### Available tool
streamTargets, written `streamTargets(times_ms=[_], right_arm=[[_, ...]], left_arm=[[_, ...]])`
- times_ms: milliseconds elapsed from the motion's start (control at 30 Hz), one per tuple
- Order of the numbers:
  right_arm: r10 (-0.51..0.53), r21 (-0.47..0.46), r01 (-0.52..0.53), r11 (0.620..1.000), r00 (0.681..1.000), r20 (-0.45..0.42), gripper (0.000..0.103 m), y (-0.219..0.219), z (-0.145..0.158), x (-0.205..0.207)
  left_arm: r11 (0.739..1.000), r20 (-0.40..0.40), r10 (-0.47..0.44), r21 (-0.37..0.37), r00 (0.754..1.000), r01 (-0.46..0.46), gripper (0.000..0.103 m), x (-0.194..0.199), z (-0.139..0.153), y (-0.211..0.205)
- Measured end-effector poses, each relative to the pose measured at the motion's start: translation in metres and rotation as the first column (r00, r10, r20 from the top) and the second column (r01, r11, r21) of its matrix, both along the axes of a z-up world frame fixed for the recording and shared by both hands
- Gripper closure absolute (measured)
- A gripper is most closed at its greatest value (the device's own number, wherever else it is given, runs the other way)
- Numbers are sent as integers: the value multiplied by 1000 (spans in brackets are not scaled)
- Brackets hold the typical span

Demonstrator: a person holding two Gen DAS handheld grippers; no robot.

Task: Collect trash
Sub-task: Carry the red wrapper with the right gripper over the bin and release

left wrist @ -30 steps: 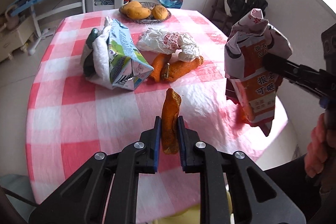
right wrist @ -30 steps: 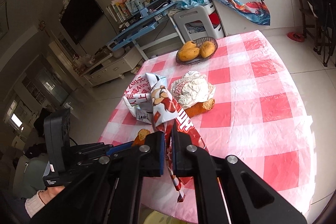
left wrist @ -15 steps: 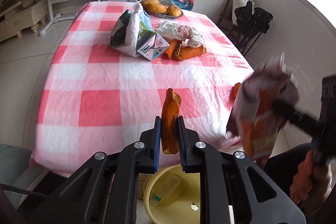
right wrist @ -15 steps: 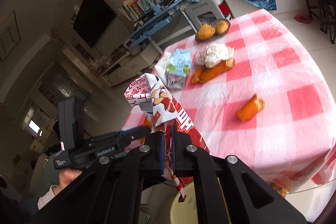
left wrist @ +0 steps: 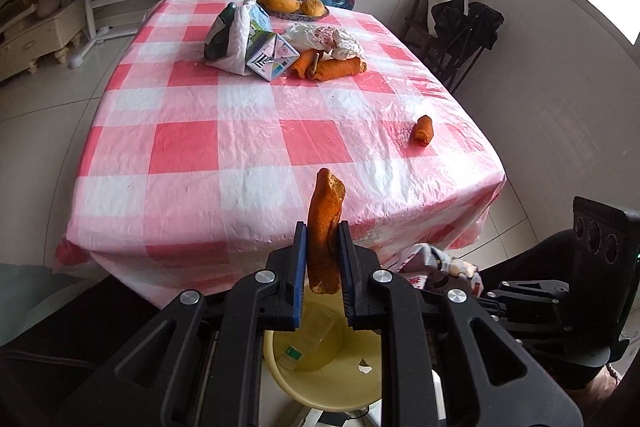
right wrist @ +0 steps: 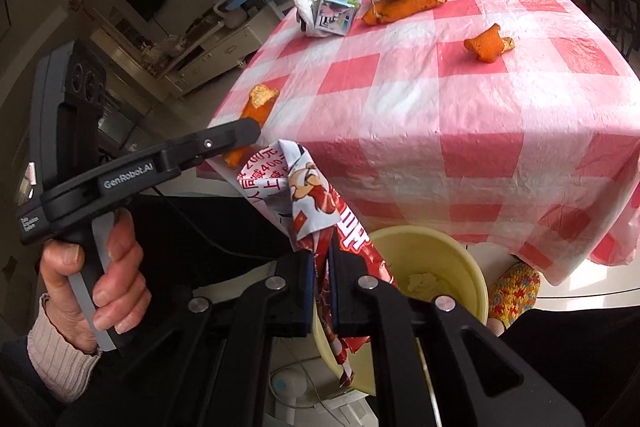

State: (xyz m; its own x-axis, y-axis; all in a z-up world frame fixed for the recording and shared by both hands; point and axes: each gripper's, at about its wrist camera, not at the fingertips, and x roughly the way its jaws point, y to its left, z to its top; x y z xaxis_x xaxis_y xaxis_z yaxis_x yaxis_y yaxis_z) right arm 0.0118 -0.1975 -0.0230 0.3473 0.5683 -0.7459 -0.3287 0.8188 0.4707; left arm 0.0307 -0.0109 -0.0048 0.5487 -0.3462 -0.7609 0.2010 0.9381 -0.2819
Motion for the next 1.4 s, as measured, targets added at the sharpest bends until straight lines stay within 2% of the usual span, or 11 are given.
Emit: streamTargets(times_ms=[100, 133, 167, 233, 500, 567, 667, 733, 1000, 1133, 1400], right_arm=[[-14, -29, 13, 999, 1000, -21, 89, -1, -5, 0], [-21, -26, 21, 999, 1000, -16, 80, -2, -4, 0], [-34, -25, 34, 999, 999, -5, 65, -6, -2, -3], [-67, -13, 67, 998, 997, 27, 50, -10, 3, -6], [-202, 98, 192, 977, 974, 100, 43, -34, 16, -6], [-242, 123, 228, 966, 964, 111, 39, -41, 17, -6], [-290, 150, 274, 950, 952, 100, 37, -50, 16, -3], [-307, 158, 291, 944, 948, 88, 36, -53, 15, -1], [-278, 125, 266, 956, 956, 96, 33, -45, 15, 0], [-281, 118, 268, 956, 954, 109, 32, -46, 14, -1], [-285, 70, 278, 958, 950, 130, 29, -41, 12, -2]], left_arm=[[1000, -2, -3, 1, 1000, 3, 88, -8, -1, -1], [1000, -3, -6, 3, 1000, 6, 88, -10, -1, -2], [1000, -4, -10, 6, 1000, 10, 88, -12, -2, -4], [1000, -7, -21, 16, 1000, 21, 88, -16, -4, -8], [987, -78, -126, 93, 989, 133, 88, -35, -20, -34], [976, -111, -165, 124, 980, 178, 85, -38, -27, -43], [967, -110, -182, 160, 977, 198, 70, -41, -30, -50], [971, -90, -168, 160, 982, 181, 56, -41, -27, -47], [993, -70, -15, 112, 997, 22, 49, -27, -24, -14], [991, -19, 52, 123, 998, -49, 40, -26, -18, -6], [979, 73, 91, 175, 993, -103, 36, -25, -9, -7]])
